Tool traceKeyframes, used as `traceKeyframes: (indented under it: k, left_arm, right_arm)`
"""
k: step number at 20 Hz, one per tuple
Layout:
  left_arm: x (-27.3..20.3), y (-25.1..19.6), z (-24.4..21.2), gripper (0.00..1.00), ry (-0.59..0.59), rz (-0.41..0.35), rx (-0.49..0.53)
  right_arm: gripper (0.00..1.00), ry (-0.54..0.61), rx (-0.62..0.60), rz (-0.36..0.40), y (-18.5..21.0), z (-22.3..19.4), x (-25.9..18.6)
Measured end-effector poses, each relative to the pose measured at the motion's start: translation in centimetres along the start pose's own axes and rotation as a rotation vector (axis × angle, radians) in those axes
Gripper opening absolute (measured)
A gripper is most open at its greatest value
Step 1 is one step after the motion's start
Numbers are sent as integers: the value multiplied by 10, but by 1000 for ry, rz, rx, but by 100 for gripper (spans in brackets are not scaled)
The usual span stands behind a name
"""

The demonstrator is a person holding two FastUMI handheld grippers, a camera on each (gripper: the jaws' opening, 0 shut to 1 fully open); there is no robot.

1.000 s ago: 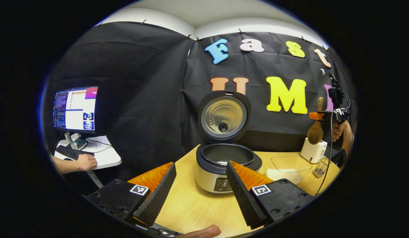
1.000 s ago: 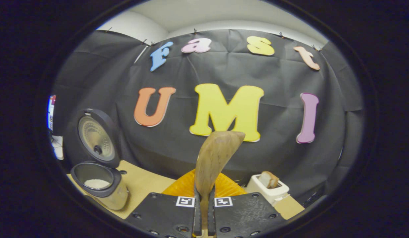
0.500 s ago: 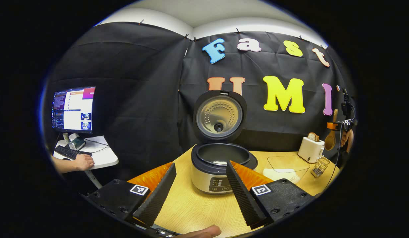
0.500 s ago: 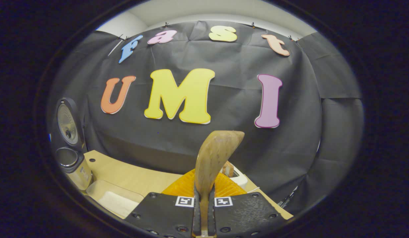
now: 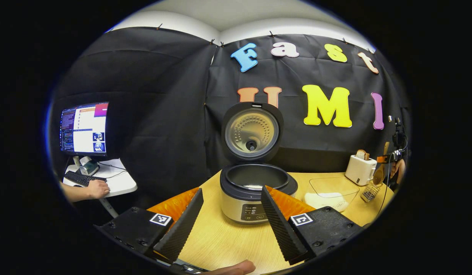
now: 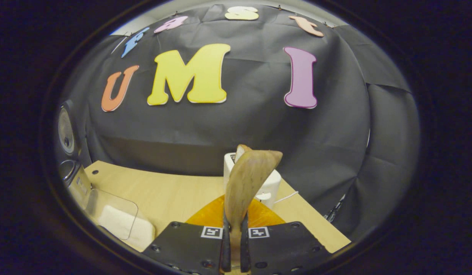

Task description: Close the left gripper, press the button to open the rice cooker; take a wooden spoon from the chopstick holder with the right hand, scoop a spoonful of rice and pour it into the rice cooker, then put the wooden spoon back into the chopstick holder.

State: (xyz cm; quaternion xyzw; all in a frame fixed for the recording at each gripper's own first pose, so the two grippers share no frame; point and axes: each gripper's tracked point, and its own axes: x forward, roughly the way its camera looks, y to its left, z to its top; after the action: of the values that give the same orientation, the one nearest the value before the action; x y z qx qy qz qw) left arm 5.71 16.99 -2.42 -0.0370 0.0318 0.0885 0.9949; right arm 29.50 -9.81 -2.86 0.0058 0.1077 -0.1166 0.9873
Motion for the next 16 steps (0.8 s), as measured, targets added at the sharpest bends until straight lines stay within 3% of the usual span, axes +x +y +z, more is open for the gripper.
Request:
traceKeyframes:
  k: [3,6,9,14,15,16]
  left_arm:
    - [0,1,0,98,2,2,0]
    - [-1,0,2,97,-5,-2,0]
    - [-1,0,2,97,-5,-1,-1]
    - [-4,-4,4,97,-11,-5,-1]
    - [-5,-5,6,98,-14,-3,2]
    - [-6,-6,8,97,-21,-2,5]
  right_arm:
    - [13,43,28,1,-5,-11,9]
    - [24,81,63,24,-6,-21,9]
    - [27,45,59,19,-10,-6,3]
    - [46,-22,0,-16,-20,20,-17]
    - [43,-42,-5,-22,-23,26,-23]
    - [51,-61,-5,-26,-25,32,-28]
